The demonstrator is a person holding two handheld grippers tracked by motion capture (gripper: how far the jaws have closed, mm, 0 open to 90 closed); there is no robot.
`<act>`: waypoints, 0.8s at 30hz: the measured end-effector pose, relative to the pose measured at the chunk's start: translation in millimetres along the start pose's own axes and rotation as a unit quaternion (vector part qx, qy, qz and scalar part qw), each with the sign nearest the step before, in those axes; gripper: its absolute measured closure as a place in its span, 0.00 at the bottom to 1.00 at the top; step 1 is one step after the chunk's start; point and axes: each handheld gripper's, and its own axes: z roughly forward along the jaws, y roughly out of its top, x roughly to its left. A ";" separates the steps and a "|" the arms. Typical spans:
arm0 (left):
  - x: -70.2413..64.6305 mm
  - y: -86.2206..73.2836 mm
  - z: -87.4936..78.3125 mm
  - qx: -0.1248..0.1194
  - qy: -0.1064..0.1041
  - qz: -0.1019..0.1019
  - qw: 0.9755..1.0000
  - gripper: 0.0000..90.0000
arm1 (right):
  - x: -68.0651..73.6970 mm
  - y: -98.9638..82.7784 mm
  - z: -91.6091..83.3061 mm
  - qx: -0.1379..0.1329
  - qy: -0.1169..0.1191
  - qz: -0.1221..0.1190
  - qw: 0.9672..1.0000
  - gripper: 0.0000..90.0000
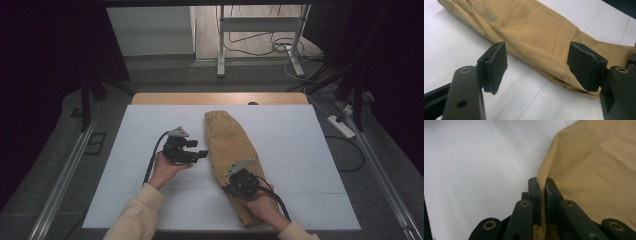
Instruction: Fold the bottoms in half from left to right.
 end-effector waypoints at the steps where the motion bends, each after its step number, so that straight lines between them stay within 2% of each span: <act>1: -0.1 0.0 0.0 0.000 0.000 0.000 1.000 0.36 | -0.1 0.0 -0.2 0.002 -0.003 -0.001 1.000 0.94; 3: -0.1 0.0 -0.3 0.000 0.000 0.001 1.000 0.35 | -0.1 -0.2 -0.8 0.005 -0.004 -0.003 1.000 0.89; 5: 0.0 -0.1 -0.6 -0.001 0.000 0.000 1.000 0.35 | 0.2 -1.4 -0.8 0.007 -0.005 0.002 1.000 0.74; 8: 0.1 -0.2 -0.8 0.000 0.000 0.000 1.000 0.35 | 5.4 -4.9 -1.7 0.009 -0.007 0.004 1.000 0.60; 13: 0.0 -0.2 -1.1 -0.001 -0.001 -0.001 1.000 0.35 | 16.8 -9.9 -3.2 0.016 -0.037 -0.010 0.999 0.52; 14: -0.1 -0.2 -1.2 -0.002 0.000 -0.001 1.000 0.35 | 18.5 -10.8 -3.7 0.020 -0.047 -0.014 0.999 0.52; 16: -0.3 -0.2 -1.3 -0.002 0.000 -0.001 1.000 0.35 | 18.7 -12.4 -5.0 0.020 -0.051 -0.010 0.998 0.55; 17: -0.4 -0.3 -1.3 -0.003 0.000 -0.001 1.000 0.35 | 18.4 -12.6 -5.8 0.021 -0.052 -0.010 0.998 0.59; 19: -0.4 -0.3 -1.4 -0.003 0.000 -0.001 1.000 0.35 | 17.9 -12.2 -8.1 0.026 -0.041 -0.010 0.999 0.76; 21: -0.2 -0.3 -1.3 -0.001 0.000 -0.001 1.000 0.35 | 18.0 -12.6 -9.9 0.030 -0.043 -0.015 0.999 0.90; 24: -0.2 -0.3 -0.7 0.001 0.000 0.001 1.000 0.35 | 13.4 -13.8 -10.9 0.028 -0.033 -0.001 0.999 0.96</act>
